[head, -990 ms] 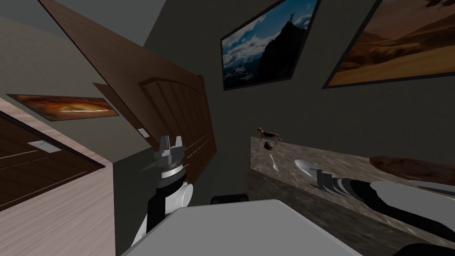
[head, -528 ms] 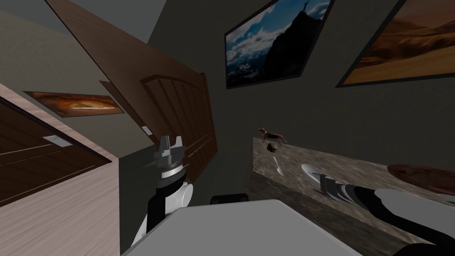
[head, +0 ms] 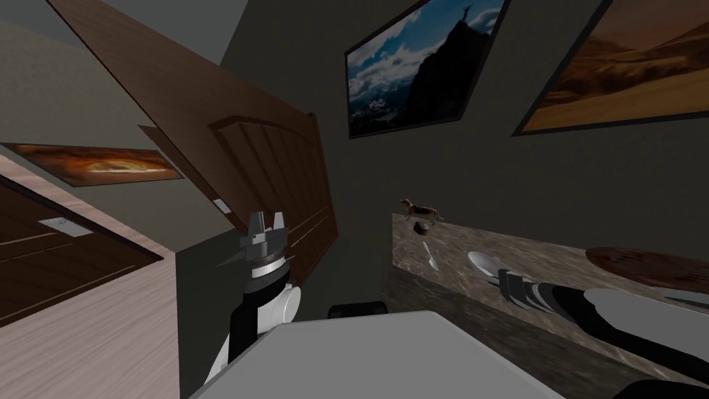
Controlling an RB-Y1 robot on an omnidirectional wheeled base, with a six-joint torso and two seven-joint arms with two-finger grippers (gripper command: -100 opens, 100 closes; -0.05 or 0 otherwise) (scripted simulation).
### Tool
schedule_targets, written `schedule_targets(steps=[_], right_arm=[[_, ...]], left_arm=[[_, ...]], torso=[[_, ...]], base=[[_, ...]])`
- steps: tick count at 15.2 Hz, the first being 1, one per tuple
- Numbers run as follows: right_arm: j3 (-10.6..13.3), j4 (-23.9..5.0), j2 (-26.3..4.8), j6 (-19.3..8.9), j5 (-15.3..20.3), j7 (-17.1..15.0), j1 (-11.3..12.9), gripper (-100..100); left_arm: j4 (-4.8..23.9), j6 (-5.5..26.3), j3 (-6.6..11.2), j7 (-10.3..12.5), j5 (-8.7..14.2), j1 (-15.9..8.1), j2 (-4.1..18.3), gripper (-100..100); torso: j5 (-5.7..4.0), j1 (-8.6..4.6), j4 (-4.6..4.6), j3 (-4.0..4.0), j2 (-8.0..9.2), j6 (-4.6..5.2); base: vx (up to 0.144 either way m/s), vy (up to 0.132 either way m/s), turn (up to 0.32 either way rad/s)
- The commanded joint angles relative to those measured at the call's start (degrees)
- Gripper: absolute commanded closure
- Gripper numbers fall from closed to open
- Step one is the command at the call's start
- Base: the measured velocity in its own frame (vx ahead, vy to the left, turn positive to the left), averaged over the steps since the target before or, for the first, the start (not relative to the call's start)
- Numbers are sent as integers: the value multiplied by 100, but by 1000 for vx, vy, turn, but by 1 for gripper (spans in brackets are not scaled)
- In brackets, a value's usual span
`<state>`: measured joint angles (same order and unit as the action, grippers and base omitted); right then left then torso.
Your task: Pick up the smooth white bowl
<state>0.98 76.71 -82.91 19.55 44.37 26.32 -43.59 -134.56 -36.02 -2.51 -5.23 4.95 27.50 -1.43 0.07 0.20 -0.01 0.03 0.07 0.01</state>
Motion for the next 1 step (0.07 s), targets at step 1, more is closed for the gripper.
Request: schedule_targets(steps=[1], right_arm=[[0,0,0,0,0,0,0,100]], left_arm=[[0,0,0,0,0,0,0,0]], torso=[[0,0,0,0,0,0]], base=[[-6,35,-55]])
